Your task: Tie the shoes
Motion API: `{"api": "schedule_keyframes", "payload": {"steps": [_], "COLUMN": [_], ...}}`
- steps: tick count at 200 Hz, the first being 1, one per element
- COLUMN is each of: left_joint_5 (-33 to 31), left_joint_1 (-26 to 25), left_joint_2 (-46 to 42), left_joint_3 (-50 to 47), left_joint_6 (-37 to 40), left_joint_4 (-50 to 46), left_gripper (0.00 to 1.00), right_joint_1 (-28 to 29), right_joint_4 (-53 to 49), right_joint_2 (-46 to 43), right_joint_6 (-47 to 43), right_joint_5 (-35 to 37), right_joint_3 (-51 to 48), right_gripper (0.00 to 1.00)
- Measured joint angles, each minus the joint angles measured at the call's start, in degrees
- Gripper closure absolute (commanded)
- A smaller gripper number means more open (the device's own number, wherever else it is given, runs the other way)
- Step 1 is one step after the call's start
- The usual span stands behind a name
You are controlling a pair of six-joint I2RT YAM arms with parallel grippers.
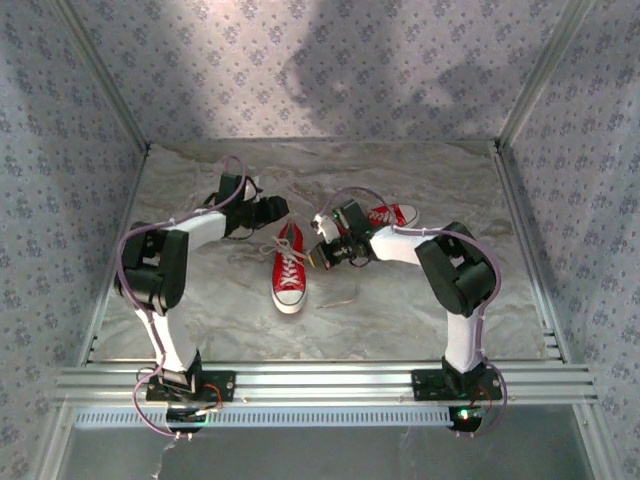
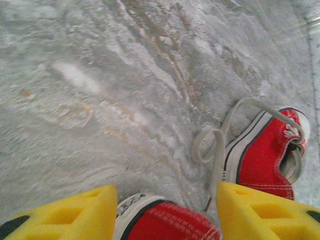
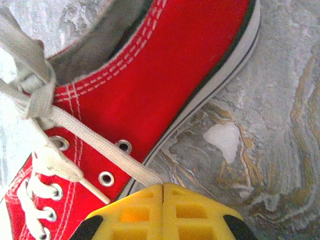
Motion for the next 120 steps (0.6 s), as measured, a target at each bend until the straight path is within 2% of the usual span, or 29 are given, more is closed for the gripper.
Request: {"api": "schedule_keyframes", "payload": {"steps": [64,120], "left_joint_5": [-10.7,-10.3], "left_joint_1": [3.0,3.6], "left_joint_2": [-11.9,-17.0], "left_joint_3": [-9.3,-15.5], "left_joint_6": [-2.4,-4.1], "left_joint_4": [-1.9,-1.4], "left_gripper": [0.45,0.48], "right_joint_1": [0.2,0.3], "right_joint_4": [-2.0,-3.1], "right_joint_2": [-3.2,-6.0], "right_joint_6": [0.1,1.2], "right_joint_5": [6.3,11.2], "right_joint_3": [-4.1,-6.0], "right_gripper": [1.0,1.0]}}
